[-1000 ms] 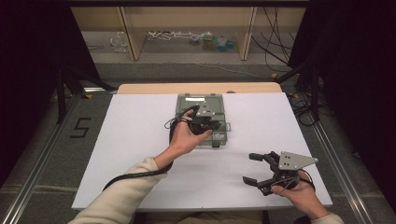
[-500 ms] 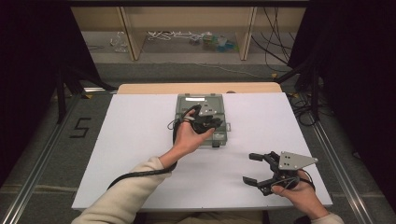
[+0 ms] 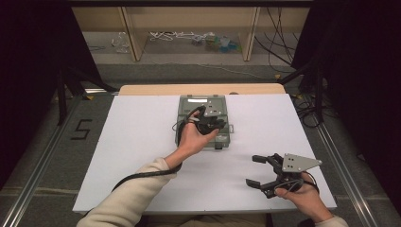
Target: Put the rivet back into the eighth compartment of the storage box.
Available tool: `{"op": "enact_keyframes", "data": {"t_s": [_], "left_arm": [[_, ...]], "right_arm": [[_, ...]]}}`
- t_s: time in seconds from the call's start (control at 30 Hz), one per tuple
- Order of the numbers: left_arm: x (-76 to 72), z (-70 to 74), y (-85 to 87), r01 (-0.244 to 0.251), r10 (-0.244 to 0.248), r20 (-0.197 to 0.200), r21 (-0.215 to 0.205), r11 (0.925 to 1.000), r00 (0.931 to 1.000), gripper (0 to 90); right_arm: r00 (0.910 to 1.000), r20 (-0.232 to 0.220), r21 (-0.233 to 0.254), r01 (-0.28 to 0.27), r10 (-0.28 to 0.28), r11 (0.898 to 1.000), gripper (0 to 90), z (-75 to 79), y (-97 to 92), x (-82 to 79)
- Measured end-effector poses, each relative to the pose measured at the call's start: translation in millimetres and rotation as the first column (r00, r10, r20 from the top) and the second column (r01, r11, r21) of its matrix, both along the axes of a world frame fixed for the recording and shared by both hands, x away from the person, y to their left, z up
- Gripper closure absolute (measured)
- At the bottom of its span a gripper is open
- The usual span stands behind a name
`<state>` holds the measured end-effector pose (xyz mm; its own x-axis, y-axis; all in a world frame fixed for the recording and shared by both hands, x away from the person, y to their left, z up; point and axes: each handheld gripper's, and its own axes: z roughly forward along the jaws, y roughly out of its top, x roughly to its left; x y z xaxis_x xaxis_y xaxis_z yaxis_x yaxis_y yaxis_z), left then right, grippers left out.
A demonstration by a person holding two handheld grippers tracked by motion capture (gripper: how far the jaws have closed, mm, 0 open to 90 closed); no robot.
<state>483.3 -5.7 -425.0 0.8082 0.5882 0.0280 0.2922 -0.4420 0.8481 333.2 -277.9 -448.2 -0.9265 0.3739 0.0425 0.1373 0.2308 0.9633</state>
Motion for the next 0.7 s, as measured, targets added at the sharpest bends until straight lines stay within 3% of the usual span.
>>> {"op": "enact_keyframes", "data": {"t_s": [0.33, 0.47, 0.57, 0.67, 0.7], "left_arm": [[2.1, -4.2, -2.1, 0.002, -0.002, -0.012, 0.014, 0.9999, 0.9999, 80.9], [2.6, -5.0, -1.6, 0.015, -0.015, -0.027, 0.014, 0.9998, 0.9995, 72.2], [0.3, -5.3, -0.5, 0.013, -0.012, -0.02, 0.012, 0.9998, 0.9997, 63.7], [-1.9, -3.8, 3.5, 0.04, -0.04, -0.015, 0.008, 0.9992, 0.9991, 54.1], [-3.9, -3.9, 4.1, 0.033, -0.033, -0.01, -0.009, 0.9994, 0.9994, 52.3]], "right_arm": [[1.0, 0.001, 0.001, 0.0, 0.0, 1.0, 17.1, 0.0, -0.1, 0.0], [1.0, 0.0, 0.0, -0.001, 0.001, 1.0, 17.1, 0.1, 0.0, -0.1], [1.0, 0.0, 0.001, 0.0, 0.0, 1.0, 17.1, 0.1, -0.1, -0.1], [1.0, 0.0, 0.001, -0.001, 0.001, 1.0, 17.1, 0.0, 0.0, 0.1], [1.0, 0.0, 0.001, -0.001, 0.001, 1.0, 17.1, -0.1, -0.1, 0.1]]}}
